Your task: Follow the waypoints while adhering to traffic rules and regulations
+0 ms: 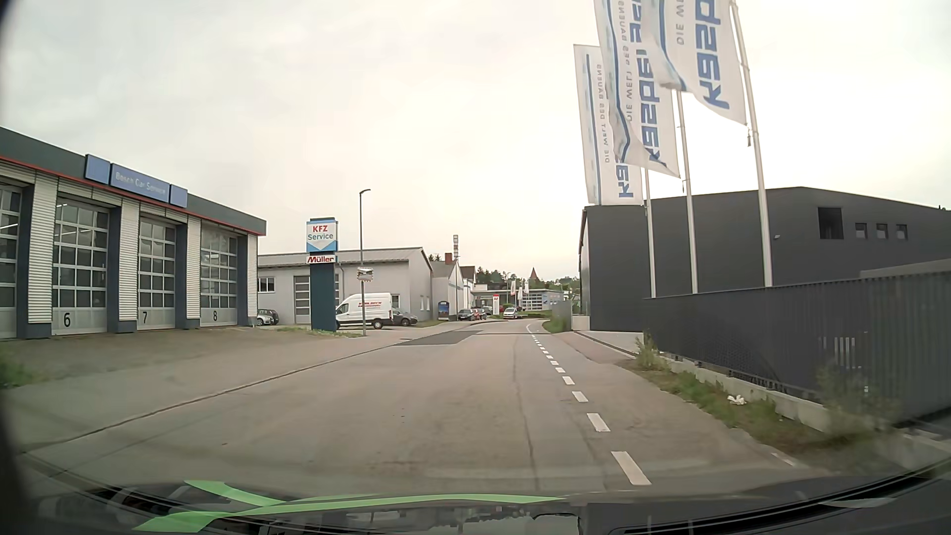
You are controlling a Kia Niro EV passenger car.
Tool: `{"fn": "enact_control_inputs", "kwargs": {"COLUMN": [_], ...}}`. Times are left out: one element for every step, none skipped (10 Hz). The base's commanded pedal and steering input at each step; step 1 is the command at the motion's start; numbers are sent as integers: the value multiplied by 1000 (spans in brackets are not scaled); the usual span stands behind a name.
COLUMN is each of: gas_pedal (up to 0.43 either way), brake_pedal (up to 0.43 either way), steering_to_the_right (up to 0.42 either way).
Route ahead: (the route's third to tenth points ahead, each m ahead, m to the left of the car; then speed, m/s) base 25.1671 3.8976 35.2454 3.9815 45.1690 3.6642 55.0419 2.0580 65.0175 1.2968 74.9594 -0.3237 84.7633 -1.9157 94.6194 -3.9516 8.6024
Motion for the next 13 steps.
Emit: {"fn": "enact_control_inputs", "kwargs": {"gas_pedal": [67, 67, 67, 67, 67, 67, 67, 67, 67, 67, 67, 67, 67], "brake_pedal": [0, 0, 0, 0, 0, 0, 0, 0, 0, 0, 0, 0, 0], "steering_to_the_right": [6, 6, 6, 6, 6, 5, 5, 5, 5, 5, 5, 4, 4]}}
